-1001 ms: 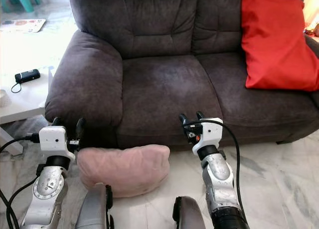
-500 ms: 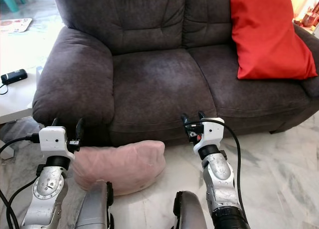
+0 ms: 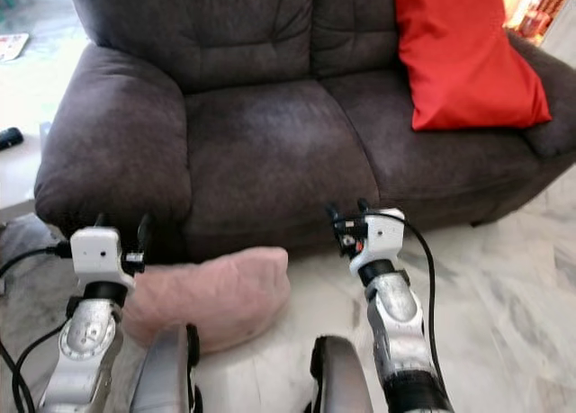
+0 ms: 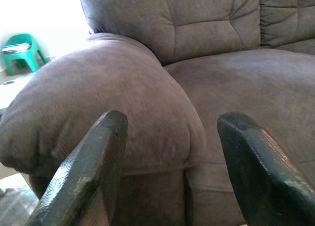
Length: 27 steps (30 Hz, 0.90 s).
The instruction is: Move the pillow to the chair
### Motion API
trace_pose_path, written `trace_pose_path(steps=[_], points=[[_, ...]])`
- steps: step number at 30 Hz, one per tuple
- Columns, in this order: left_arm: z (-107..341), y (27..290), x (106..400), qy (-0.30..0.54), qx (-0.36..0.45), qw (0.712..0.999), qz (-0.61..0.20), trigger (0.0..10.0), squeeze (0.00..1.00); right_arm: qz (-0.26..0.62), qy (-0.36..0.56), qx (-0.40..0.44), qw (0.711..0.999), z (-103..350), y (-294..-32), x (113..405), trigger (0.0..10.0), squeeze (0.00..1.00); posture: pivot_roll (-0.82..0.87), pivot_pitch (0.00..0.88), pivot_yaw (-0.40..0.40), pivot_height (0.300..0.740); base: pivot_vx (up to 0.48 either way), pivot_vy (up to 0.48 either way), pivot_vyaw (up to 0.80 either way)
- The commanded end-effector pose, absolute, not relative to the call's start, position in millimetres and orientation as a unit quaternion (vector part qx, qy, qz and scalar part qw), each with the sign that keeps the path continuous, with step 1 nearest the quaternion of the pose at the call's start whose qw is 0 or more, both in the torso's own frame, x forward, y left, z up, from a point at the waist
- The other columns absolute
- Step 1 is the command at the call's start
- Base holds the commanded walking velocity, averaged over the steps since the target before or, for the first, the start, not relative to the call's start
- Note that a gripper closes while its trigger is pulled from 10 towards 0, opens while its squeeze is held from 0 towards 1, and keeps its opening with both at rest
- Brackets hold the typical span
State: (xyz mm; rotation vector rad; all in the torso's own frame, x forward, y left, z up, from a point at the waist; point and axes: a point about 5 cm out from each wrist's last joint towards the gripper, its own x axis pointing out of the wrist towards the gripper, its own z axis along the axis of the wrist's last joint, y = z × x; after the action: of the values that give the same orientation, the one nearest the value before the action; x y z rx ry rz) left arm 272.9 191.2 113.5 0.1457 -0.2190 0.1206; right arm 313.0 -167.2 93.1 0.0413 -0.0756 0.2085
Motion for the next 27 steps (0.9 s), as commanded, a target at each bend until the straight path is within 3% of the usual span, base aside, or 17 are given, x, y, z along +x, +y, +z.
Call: trace_pose_path(steps=[1,12,27], points=[[106.8,190.9,271.3,-0.093,0.069,0.992,0.057,10.0,0.0,0.103,-0.039,0.022,0.994,93.1,-169.0,311.6,10.0,0.0,0.08,0.13,-0.04,0.521,0.0,0.0,0.0],[104.5,189.6,271.9,-0.09,0.067,0.992,0.055,10.0,0.0,0.112,-0.042,-0.001,0.993,93.3,-170.7,311.5,10.0,0.0,0.08,0.125,-0.043,0.521,0.0,0.0,0.0],[105.6,192.2,272.9,-0.091,0.071,0.992,0.055,10.0,0.0,0.128,-0.046,0.005,0.991,93.5,-166.2,309.3,10.0,0.0,0.08,0.134,-0.042,0.521,0.0,0.0,0.8]])
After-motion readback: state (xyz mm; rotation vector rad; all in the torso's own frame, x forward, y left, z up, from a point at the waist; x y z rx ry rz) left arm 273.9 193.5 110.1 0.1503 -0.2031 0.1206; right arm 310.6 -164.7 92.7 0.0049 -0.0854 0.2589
